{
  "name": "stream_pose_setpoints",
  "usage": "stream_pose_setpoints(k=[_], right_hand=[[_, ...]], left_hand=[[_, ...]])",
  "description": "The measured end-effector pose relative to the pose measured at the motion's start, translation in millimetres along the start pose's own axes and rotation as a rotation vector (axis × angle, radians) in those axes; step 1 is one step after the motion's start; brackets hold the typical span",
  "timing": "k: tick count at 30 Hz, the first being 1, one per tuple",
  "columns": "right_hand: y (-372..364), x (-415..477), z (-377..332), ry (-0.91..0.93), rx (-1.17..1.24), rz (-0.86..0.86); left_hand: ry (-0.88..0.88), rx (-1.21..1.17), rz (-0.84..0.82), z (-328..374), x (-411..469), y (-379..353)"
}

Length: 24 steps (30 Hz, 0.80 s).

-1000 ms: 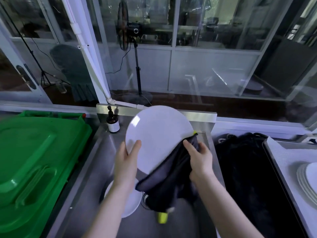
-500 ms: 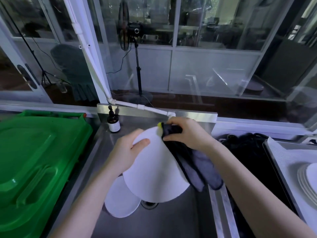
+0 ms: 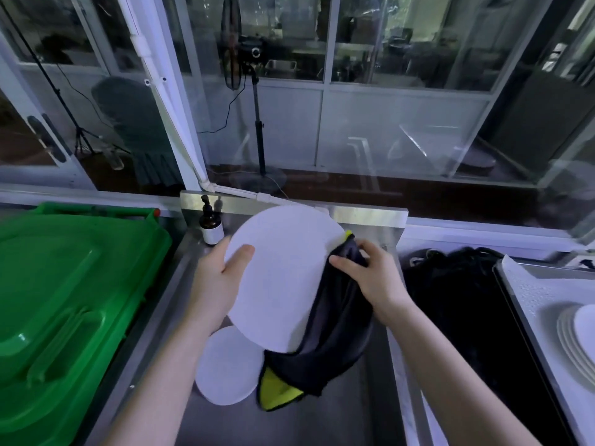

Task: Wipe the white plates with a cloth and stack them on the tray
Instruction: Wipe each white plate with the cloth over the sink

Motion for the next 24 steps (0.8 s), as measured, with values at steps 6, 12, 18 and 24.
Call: stream_pose_setpoints(k=[6, 12, 18, 24], right_hand=[[-29, 21, -52, 0.422, -0.426, -0.504], [-4, 9, -18, 0.284, -0.155, -0.141], [-13, -42, 52, -0.250, 0.483, 0.405], [6, -12, 14, 0.004, 0.155, 0.117]], left_hand=[[-0.209, 0.558, -0.323, 24, 2, -27], [-0.034, 0.160, -0.077, 7, 2, -10], [0.205, -0.297, 0.081, -34, -25, -30], [0.083, -0.009, -0.017, -12, -4, -7]])
Point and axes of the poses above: each hand's wrist, its own x-axis towards the middle knuckle, its own y-axis out of the back of the hand, z = x × y, the point moved 5 cm from there along x, towards the middle knuckle, and after that the axes turned 15 degrees about y, right-handed, at the moved point
